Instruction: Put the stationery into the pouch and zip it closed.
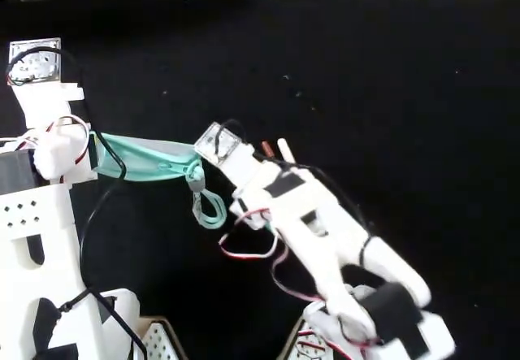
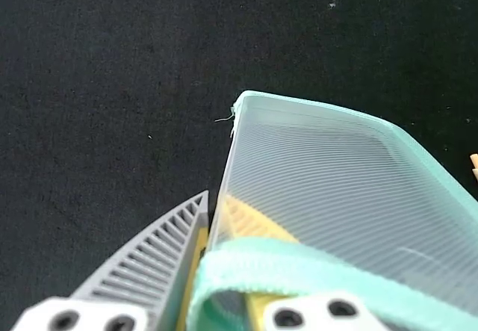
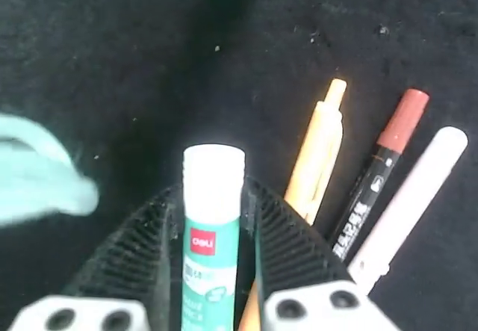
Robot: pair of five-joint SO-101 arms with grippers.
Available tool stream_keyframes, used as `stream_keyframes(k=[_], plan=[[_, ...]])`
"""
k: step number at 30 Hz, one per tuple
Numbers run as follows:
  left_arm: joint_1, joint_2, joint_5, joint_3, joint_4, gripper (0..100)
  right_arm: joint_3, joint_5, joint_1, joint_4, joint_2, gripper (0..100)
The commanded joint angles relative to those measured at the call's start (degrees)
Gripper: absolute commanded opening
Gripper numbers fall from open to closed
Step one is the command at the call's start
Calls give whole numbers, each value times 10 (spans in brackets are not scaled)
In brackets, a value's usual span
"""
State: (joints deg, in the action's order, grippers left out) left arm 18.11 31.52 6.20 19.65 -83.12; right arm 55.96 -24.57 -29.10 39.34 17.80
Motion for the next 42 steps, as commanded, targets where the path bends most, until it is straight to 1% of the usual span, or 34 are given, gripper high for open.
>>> stream_keyframes(k=[1,4,5,7,9,10,16,27,32,35,38,42], plan=[[7,-10,-1,25,16,30,38,-3,11,-4,67,12],[5,-11,-1,25,16,30,54,-4,18,35,93,26],[4,-11,-1,25,16,30,52,-4,19,55,94,50],[4,-11,-1,25,16,30,44,-4,20,91,88,129],[4,-11,-1,25,16,30,36,-4,18,108,77,205],[4,-11,-1,25,16,30,35,-4,18,108,70,222],[4,-11,-1,25,16,30,-4,-4,18,106,16,157],[4,-11,-1,31,25,30,-94,-5,17,106,-123,153],[4,-11,-1,46,44,30,-138,-30,17,136,-177,152],[4,-11,-1,46,44,30,-143,-30,17,135,-182,122],[4,-11,-1,46,44,30,-142,-27,18,129,-168,14],[4,-11,-1,46,44,30,-128,-27,19,146,-109,11]])
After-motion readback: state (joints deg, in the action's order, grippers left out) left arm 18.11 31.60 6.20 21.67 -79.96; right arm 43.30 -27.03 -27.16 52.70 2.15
